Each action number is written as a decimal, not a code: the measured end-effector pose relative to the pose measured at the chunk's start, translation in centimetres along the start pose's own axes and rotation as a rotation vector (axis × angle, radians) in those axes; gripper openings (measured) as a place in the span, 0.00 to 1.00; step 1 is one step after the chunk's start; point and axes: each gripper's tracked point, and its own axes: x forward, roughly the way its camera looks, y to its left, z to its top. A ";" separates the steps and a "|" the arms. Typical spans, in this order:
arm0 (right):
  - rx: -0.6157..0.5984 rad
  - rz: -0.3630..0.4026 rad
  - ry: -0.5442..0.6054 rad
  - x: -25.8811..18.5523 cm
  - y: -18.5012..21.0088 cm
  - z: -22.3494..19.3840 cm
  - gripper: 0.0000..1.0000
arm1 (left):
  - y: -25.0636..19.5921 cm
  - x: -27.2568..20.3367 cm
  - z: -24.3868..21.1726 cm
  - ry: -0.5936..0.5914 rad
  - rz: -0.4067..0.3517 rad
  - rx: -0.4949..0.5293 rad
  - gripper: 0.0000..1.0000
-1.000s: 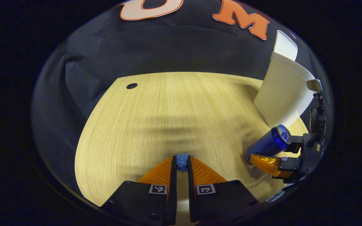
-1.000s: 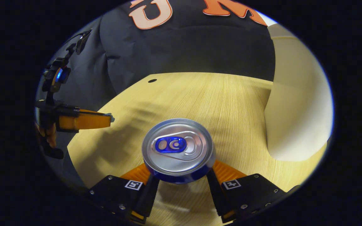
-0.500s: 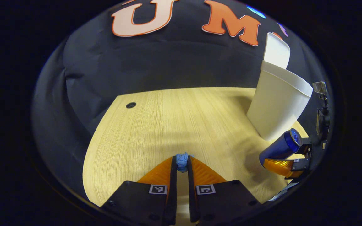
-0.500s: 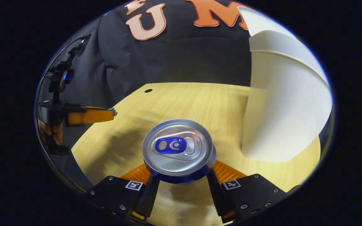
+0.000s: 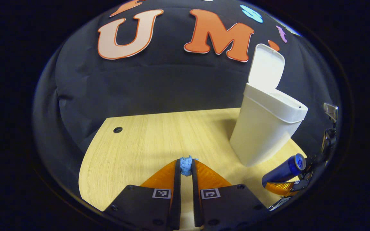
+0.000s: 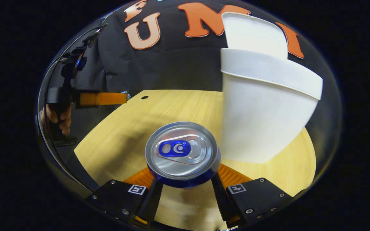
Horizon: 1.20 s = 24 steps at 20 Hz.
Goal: Press the lid of the desktop garbage bin to open it, pick up the crumpled paper on the desktop and throw it into the bin, then pick up the pop can on the desktop and drop it into the bin, and finally close the garbage bin lid.
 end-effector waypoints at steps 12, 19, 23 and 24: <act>0.041 -0.060 -0.031 -0.3 -0.2 0.0 0.77 | -11.9 1.0 8.8 -0.145 -0.152 0.060 0.20; 0.079 -0.106 -0.056 -0.6 -0.2 0.1 0.77 | -17.8 1.5 13.0 -0.202 -0.246 0.096 0.21; 0.085 -0.147 -0.064 -0.8 -0.6 0.4 0.77 | -21.0 2.1 13.9 -0.211 -0.295 0.136 0.19; 0.083 -0.155 -0.068 -0.9 -0.7 0.5 0.77 | -21.6 2.3 14.1 -0.212 -0.302 0.144 0.19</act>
